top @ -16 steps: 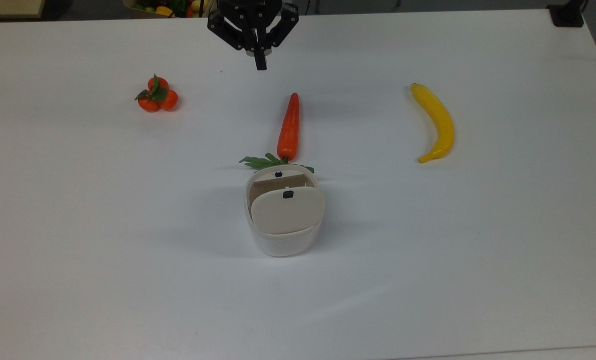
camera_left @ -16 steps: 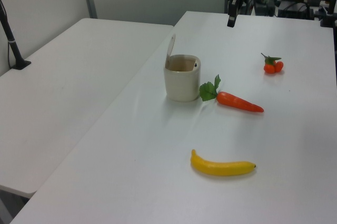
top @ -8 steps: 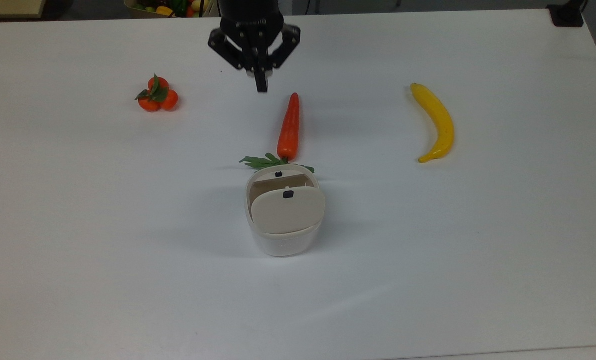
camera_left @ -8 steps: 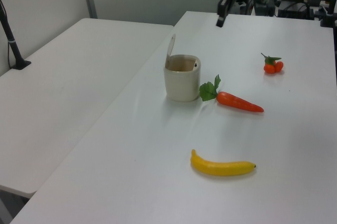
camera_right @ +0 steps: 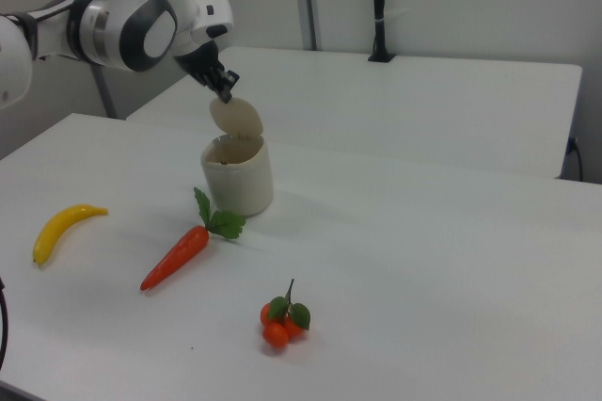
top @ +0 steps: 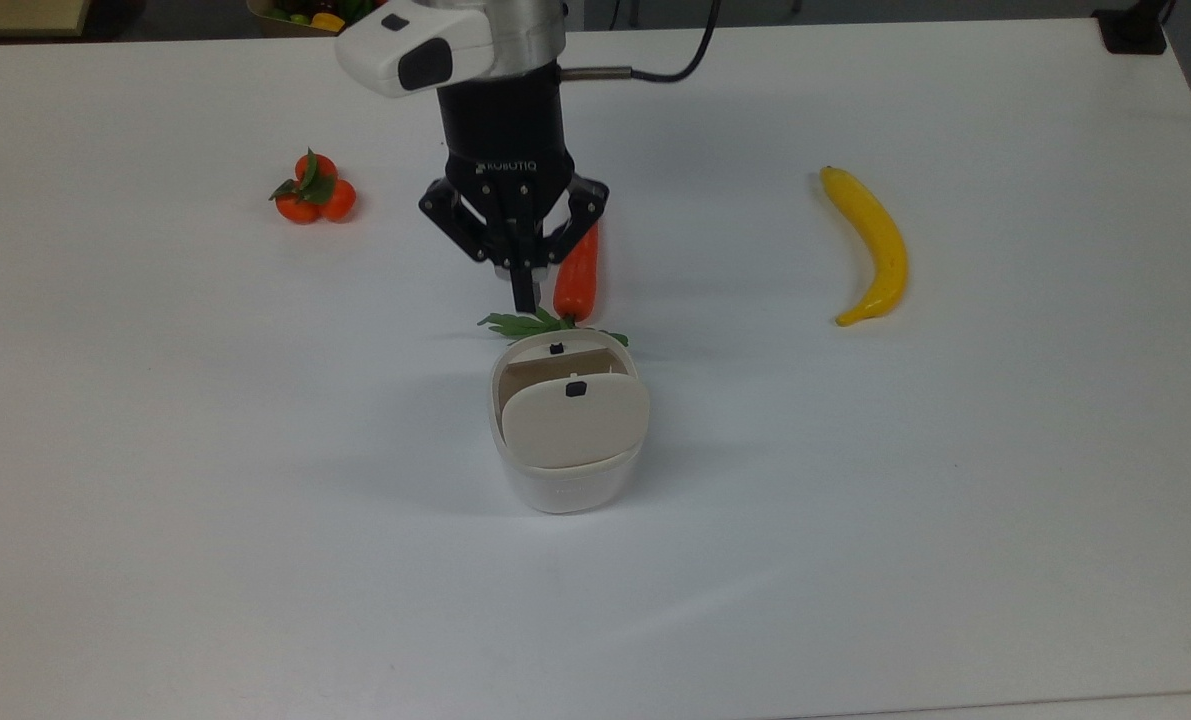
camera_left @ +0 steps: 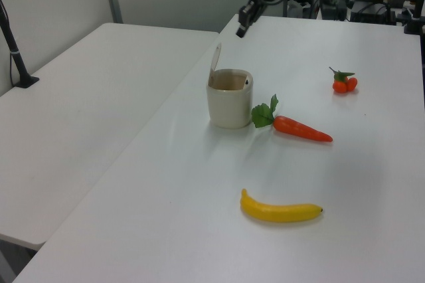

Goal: Close garbage bin
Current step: 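Move the gripper down toward the open lid of the cream bin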

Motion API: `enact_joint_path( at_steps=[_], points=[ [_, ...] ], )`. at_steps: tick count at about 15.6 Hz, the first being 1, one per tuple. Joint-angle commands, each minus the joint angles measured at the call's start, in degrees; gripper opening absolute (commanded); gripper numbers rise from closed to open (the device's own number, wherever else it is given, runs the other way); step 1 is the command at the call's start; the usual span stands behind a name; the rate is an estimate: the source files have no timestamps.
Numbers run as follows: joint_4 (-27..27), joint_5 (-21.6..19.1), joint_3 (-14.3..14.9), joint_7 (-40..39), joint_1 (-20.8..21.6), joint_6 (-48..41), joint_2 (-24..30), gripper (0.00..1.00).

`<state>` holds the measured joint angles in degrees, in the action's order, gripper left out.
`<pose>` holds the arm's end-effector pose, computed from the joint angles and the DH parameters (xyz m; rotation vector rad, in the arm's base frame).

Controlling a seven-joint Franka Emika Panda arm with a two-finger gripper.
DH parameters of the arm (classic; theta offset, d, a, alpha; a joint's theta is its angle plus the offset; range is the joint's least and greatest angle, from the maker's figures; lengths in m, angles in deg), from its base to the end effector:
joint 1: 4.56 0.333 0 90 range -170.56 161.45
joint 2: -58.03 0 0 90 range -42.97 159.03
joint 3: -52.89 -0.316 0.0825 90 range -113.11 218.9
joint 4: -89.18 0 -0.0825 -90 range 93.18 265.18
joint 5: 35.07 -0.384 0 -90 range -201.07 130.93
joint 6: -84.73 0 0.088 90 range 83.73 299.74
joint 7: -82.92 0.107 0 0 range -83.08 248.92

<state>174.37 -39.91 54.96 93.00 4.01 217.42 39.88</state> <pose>0.6935 0.0843 0.5493 -2.9086 0.1437 -0.7410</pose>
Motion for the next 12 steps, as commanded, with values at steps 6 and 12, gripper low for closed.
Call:
enact_joint_path(
  at_steps=[6, 12],
  points=[
    [-3.19, 0.97, 0.13, 4.16, 2.86, 14.68, -6.19, 0.0],
    [-4.33, 2.02, 0.04, 3.89, 2.86, 21.47, -9.88, 0.0]
  ],
)
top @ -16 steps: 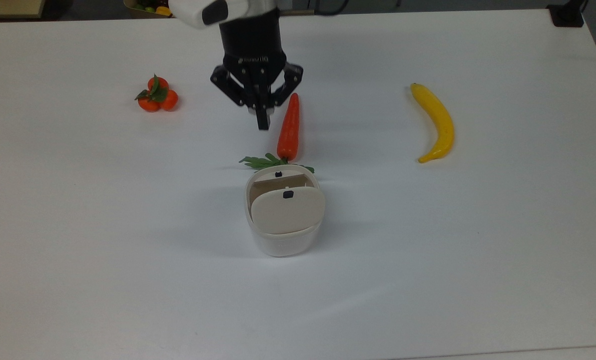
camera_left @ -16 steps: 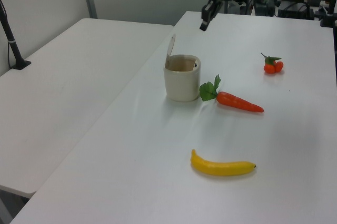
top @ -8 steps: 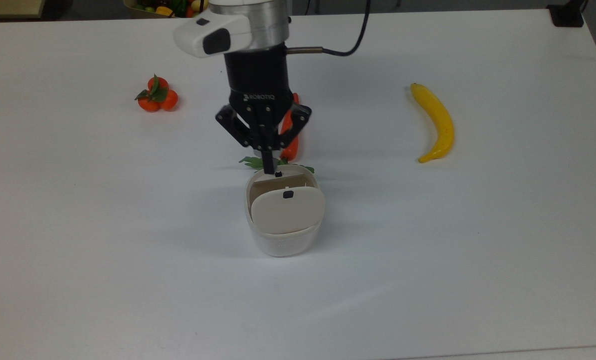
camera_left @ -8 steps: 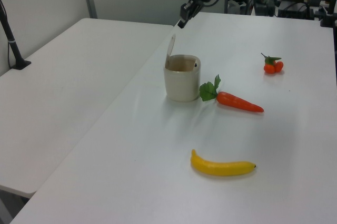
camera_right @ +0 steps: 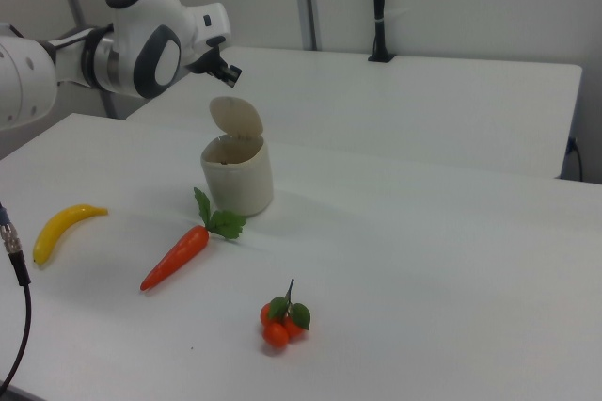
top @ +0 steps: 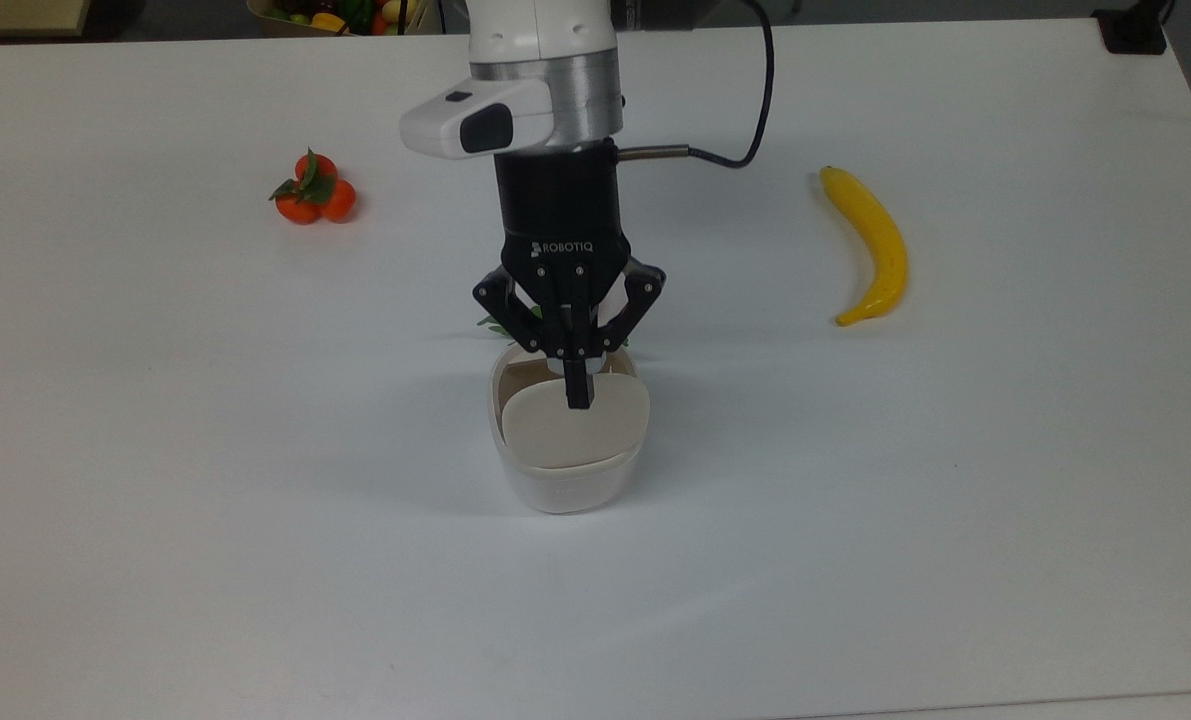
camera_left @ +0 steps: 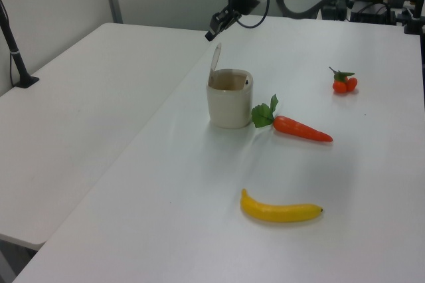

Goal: Close garbage bin
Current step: 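Push the raised lid down over the bin opening with the gripper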

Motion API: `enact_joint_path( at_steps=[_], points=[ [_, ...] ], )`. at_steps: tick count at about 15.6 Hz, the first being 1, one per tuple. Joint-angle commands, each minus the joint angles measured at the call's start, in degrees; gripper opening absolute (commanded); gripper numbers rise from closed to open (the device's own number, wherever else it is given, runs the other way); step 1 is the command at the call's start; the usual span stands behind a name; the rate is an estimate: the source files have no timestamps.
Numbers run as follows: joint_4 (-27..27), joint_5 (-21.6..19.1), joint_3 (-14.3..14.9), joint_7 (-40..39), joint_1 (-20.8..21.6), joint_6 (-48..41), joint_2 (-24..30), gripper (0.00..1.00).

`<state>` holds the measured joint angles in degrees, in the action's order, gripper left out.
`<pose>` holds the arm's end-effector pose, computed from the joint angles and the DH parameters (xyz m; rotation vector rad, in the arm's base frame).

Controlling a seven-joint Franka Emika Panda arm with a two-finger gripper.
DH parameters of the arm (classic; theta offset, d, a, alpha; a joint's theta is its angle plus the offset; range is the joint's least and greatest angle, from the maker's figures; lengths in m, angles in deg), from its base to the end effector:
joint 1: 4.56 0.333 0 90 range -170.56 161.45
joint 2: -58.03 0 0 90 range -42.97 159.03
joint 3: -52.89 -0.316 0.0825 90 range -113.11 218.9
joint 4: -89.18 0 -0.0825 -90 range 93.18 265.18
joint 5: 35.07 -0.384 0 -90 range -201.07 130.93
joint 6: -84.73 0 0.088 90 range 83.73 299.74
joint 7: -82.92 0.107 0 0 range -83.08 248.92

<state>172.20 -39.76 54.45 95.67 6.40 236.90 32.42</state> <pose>0.7284 0.1225 0.5209 -2.7452 0.1487 -1.0626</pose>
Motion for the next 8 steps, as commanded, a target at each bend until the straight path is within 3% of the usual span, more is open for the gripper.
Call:
enact_joint_path(
  at_steps=[1, 8],
  points=[
    [-2.16, 2.83, 0.55, 1.22, 0.47, 2.08, -2.77, 0.0],
    [-1.46, 3.81, 0.73, 0.43, 0.12, 1.38, -2.51, 0.0]
  ],
)
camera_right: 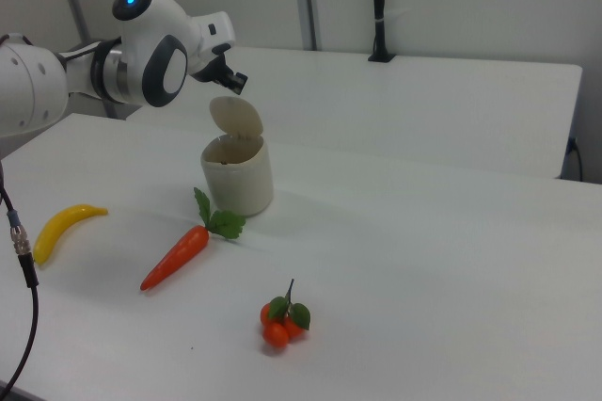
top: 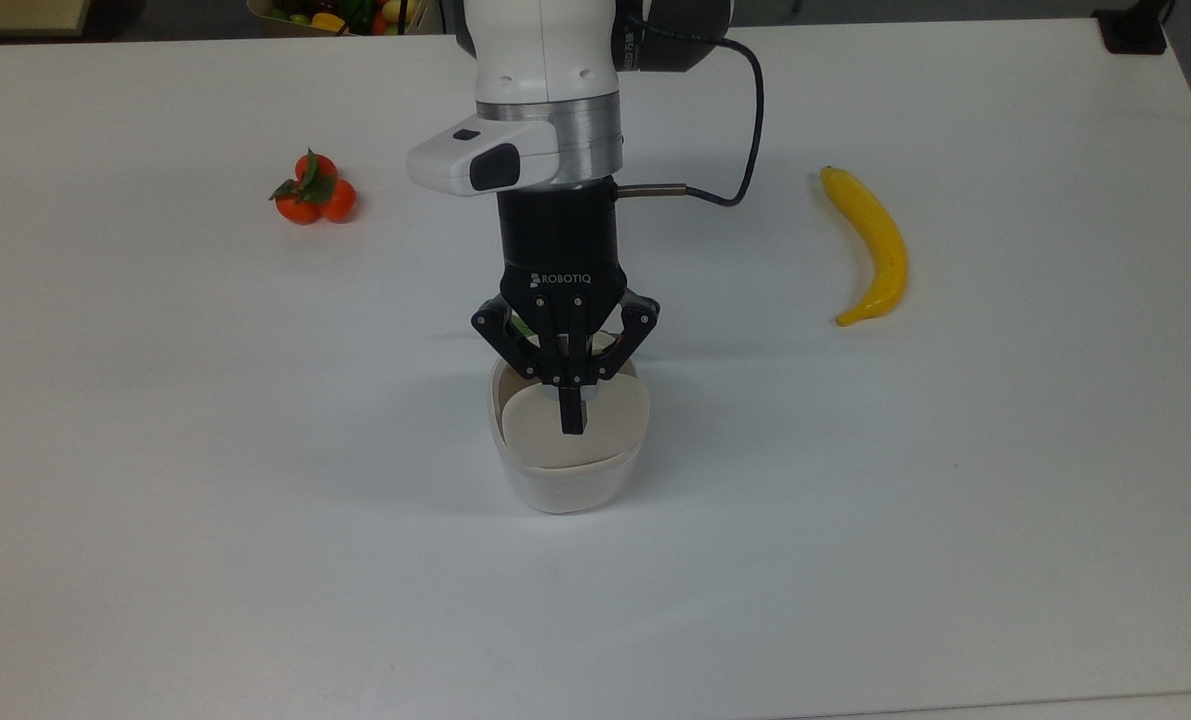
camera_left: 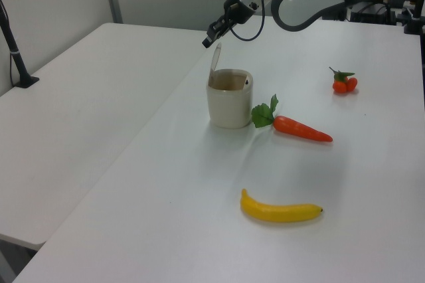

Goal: Close garbage bin
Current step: 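Push the raised lid down over the bin opening with the gripper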

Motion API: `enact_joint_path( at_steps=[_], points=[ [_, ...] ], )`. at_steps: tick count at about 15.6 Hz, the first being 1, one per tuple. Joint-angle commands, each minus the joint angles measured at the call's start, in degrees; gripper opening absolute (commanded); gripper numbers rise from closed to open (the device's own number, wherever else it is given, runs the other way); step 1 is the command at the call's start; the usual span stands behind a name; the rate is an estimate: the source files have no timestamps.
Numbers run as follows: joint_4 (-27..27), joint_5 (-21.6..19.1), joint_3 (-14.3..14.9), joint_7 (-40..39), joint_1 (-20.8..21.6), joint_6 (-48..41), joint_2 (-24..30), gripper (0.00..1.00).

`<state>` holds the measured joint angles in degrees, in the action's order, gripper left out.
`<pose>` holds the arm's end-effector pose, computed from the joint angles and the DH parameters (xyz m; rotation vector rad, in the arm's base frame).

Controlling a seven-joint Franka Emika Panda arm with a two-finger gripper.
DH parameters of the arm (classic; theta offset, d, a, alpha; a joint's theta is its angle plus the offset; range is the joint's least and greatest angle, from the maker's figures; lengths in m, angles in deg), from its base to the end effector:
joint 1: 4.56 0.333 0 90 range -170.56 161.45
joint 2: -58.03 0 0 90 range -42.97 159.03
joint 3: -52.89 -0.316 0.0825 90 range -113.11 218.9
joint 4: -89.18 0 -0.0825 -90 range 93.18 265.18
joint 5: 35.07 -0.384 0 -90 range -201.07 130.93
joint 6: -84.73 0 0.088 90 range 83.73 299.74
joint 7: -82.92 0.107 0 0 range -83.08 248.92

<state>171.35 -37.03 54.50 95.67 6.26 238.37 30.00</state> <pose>0.7374 0.1232 0.5009 -2.7804 0.1083 -1.0843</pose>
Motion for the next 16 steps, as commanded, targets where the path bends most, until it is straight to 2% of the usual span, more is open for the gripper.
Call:
enact_joint_path(
  at_steps=[1, 9, 16],
  points=[
    [-0.09, 1.43, 0.67, -0.53, 0.17, -0.53, -0.01, 0.0],
    [0.53, 1.52, 0.76, -5.62, -0.09, -13.26, 2.8, 0.0],
    [1.32, 1.69, 0.76, -6.25, -0.09, -18.81, 3.07, 0.0]
  ],
)
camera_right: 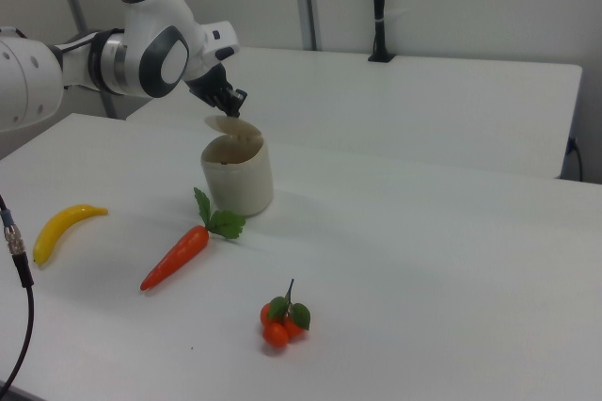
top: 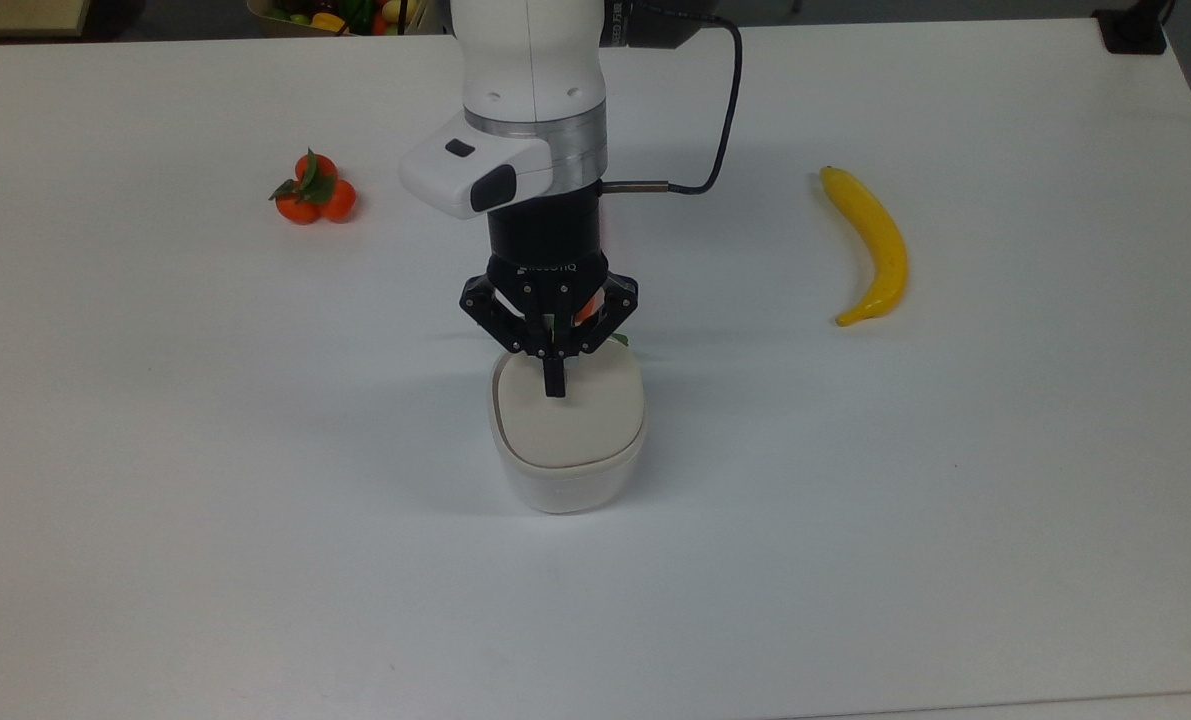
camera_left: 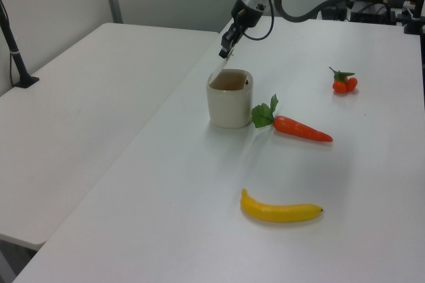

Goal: Close garbage bin
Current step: 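Push the raised lid down over the bin opening with the gripper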

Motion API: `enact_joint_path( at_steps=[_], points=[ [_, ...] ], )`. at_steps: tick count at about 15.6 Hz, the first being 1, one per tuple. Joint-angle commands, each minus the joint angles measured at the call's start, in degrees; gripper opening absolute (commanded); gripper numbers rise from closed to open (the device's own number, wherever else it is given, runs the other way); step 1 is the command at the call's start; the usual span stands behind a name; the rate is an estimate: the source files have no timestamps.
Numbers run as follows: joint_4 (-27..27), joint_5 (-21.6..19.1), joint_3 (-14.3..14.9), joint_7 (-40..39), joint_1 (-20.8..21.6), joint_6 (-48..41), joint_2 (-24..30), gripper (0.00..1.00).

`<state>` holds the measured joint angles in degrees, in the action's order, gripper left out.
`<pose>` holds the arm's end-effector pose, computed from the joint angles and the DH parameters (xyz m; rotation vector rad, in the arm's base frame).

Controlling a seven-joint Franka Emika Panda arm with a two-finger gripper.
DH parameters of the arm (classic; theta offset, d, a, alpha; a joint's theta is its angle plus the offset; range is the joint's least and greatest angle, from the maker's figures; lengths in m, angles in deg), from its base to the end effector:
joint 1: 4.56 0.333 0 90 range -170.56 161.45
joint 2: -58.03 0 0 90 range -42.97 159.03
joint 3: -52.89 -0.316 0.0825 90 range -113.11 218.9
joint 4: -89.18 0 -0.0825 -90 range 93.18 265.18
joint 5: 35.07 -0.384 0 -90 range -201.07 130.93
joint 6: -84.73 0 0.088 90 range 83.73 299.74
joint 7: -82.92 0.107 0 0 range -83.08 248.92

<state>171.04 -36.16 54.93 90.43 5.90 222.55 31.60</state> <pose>0.7256 0.1128 0.4875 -2.9698 -0.0194 -0.7753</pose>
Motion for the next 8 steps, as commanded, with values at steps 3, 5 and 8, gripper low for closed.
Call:
enact_joint_path(
  at_steps=[3, 5, 8],
  points=[
    [1.63, 1.35, 0.33, -1.18, 0.53, -4.83, 1.47, 0.0],
    [1.63, 1.7, 0.33, -1.27, 0.62, -6.58, 1.47, 0.0],
    [1.63, 2.05, 0.25, -2.23, 0.8, -9.39, 1.39, 0.0]
  ],
)
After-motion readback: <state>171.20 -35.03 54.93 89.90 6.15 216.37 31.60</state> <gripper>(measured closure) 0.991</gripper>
